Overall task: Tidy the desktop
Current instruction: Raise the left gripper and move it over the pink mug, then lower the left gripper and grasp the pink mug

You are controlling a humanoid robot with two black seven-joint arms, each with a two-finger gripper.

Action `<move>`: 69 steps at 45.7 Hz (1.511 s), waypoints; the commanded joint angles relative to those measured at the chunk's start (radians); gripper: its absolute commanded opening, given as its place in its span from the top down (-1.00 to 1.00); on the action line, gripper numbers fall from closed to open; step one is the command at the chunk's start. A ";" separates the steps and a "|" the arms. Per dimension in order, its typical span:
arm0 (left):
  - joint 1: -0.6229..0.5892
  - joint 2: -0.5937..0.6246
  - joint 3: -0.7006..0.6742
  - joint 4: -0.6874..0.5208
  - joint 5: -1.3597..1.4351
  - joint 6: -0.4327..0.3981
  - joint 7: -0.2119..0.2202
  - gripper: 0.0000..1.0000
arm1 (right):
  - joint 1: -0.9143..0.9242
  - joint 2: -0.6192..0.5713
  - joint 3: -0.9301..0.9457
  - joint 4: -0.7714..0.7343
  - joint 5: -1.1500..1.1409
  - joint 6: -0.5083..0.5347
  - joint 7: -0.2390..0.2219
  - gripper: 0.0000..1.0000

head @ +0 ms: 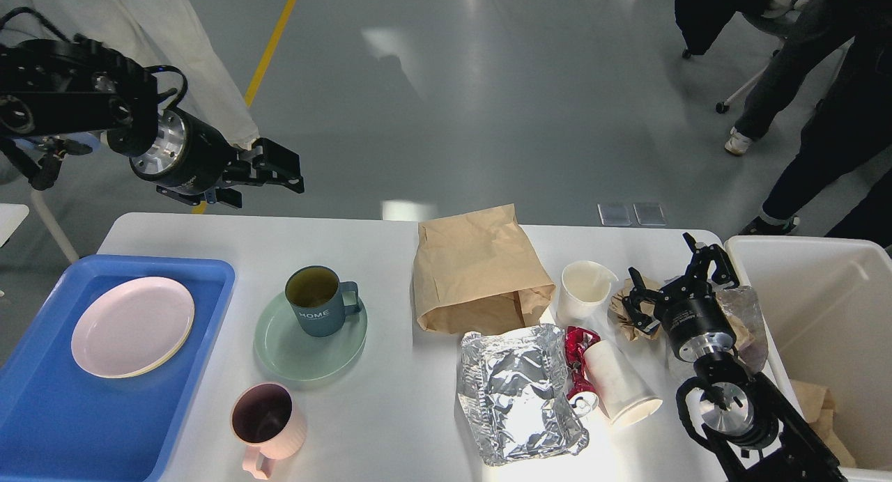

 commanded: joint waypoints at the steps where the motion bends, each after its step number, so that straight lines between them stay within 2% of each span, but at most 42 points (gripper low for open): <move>1: -0.189 -0.204 0.124 -0.061 -0.013 -0.188 -0.009 -0.94 | 0.000 0.000 -0.001 0.000 0.000 0.000 0.000 -1.00; 5: -0.276 -0.280 0.135 -0.116 -0.045 -0.258 -0.013 -0.94 | 0.000 0.000 0.000 0.000 0.000 0.000 0.000 -1.00; 9: -0.376 -0.348 0.179 -0.207 -0.136 -0.262 -0.015 -0.94 | 0.000 0.000 0.000 0.000 0.000 0.000 0.000 -1.00; 13: -0.541 -0.391 0.213 -0.345 -0.237 -0.262 -0.015 -0.94 | 0.000 0.000 0.000 0.000 0.000 0.000 0.000 -1.00; 19: -0.721 -0.405 0.256 -0.491 -0.300 -0.288 -0.024 -0.94 | -0.001 0.000 0.000 0.000 0.000 0.000 0.000 -1.00; 25: -0.755 -0.437 0.329 -0.515 -0.305 -0.331 -0.075 -0.94 | 0.000 0.000 0.000 -0.002 0.000 -0.002 0.000 -1.00; 32: -0.758 -0.434 0.362 -0.517 -0.305 -0.342 -0.079 -0.94 | 0.000 0.000 0.000 0.000 0.000 0.000 0.000 -1.00; 41: -0.720 -0.402 0.414 -0.517 -0.305 -0.339 -0.082 -0.94 | 0.000 0.000 0.000 0.000 0.000 0.000 0.000 -1.00; 48: -0.685 -0.362 0.415 -0.514 -0.305 -0.273 -0.070 -0.94 | 0.000 0.000 0.000 0.000 0.000 -0.002 0.000 -1.00; 56: -0.531 -0.328 0.385 -0.515 -0.288 -0.233 -0.063 -0.93 | 0.000 0.000 0.000 0.000 0.000 0.000 0.000 -1.00; 62: -0.418 -0.256 0.359 -0.514 -0.236 -0.117 -0.058 -0.91 | -0.001 0.000 0.000 0.000 0.000 0.000 0.000 -1.00; 69: -0.186 -0.198 0.305 -0.512 -0.158 0.112 -0.055 -0.91 | 0.000 0.000 0.000 0.000 0.000 0.000 0.000 -1.00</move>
